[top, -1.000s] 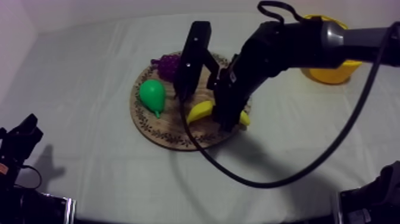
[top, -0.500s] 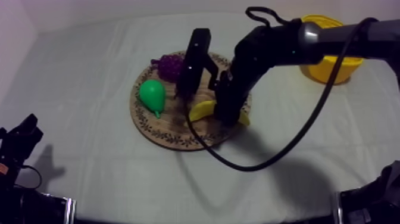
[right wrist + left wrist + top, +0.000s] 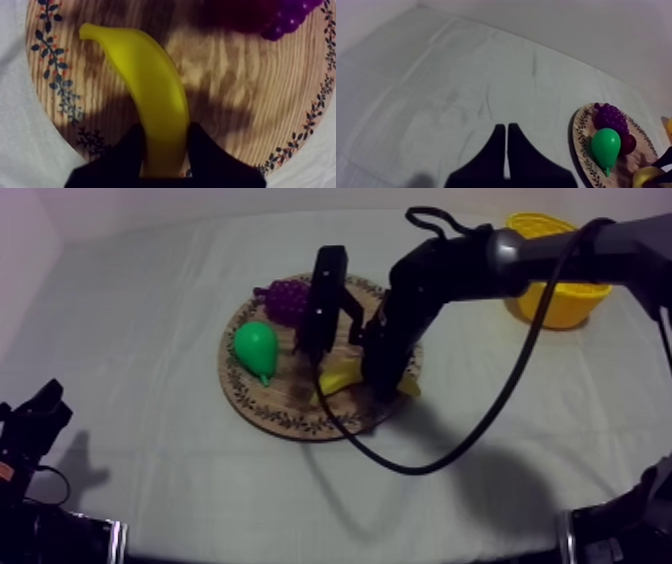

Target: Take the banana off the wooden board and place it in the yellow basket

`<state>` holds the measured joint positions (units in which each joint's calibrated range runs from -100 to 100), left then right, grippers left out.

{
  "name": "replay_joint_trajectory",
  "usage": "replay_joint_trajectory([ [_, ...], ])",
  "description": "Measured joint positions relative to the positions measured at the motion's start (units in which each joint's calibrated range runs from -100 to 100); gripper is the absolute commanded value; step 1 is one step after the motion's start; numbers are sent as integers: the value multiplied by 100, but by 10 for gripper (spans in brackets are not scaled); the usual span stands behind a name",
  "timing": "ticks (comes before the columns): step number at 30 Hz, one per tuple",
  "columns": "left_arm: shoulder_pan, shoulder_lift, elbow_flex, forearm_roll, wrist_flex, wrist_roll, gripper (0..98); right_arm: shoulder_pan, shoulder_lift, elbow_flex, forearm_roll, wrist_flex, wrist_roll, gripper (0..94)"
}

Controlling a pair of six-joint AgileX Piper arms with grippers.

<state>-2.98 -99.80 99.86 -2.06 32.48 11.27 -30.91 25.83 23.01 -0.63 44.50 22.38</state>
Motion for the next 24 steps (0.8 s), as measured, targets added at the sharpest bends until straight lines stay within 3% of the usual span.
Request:
replay_joint_trajectory([
  [11, 0, 0, 0, 0, 0, 0, 1, 53, -181, -113, -22, 346, -98, 166],
  [19, 0, 0, 0, 0, 0, 0, 1, 402, -796, -767, -415, 1731, 290, 150],
  [24, 0, 0, 0, 0, 0, 0, 1, 728, -1144, -1099, -465, 2421, 301, 148],
])
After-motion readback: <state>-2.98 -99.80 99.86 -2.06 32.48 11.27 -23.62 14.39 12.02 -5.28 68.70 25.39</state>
